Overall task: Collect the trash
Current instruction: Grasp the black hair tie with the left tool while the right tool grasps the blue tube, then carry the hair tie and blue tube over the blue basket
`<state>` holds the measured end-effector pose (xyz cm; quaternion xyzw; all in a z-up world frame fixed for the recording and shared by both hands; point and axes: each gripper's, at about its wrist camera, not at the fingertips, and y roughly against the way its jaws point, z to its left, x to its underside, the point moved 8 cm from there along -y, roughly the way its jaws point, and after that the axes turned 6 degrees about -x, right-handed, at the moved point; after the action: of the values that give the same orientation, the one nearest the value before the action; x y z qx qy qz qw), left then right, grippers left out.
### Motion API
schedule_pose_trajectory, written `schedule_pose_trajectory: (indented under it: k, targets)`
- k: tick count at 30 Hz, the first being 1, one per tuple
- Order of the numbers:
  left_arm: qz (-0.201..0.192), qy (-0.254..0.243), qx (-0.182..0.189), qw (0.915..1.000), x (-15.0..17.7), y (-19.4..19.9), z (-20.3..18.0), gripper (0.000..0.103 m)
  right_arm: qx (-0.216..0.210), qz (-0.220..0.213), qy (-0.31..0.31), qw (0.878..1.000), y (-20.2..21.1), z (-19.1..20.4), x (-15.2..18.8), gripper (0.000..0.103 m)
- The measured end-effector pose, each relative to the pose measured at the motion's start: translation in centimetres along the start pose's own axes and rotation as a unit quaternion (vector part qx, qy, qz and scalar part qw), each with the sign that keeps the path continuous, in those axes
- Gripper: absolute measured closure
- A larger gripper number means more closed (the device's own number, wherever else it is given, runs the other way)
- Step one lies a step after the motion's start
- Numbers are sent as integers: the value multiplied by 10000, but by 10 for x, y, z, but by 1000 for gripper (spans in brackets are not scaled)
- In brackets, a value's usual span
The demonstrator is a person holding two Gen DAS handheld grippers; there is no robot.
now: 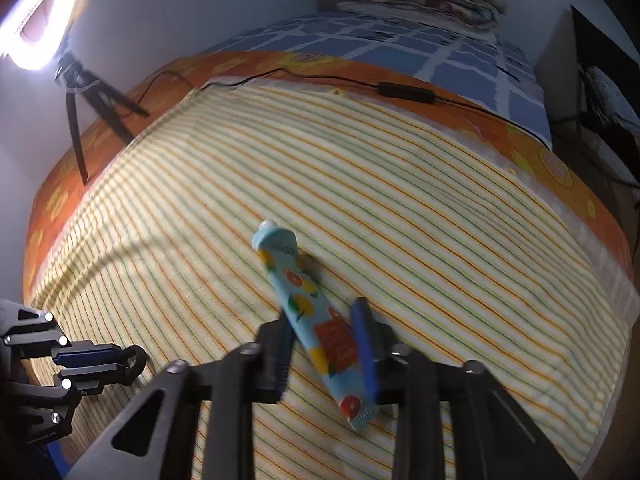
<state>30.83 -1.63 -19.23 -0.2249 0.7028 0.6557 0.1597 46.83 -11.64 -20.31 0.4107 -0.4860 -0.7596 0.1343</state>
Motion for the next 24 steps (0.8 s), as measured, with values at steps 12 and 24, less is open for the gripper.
schedule_pose_trajectory:
  k: [12, 24]
  targets:
    - [-151, 140, -16, 9998, 0, 17, 6, 98, 106, -449, -321, 9984, 26, 9, 12, 98]
    - [-400, 241, -31, 9989, 1, 55, 18, 98, 92, -783, -159, 9968, 73, 56, 38, 98]
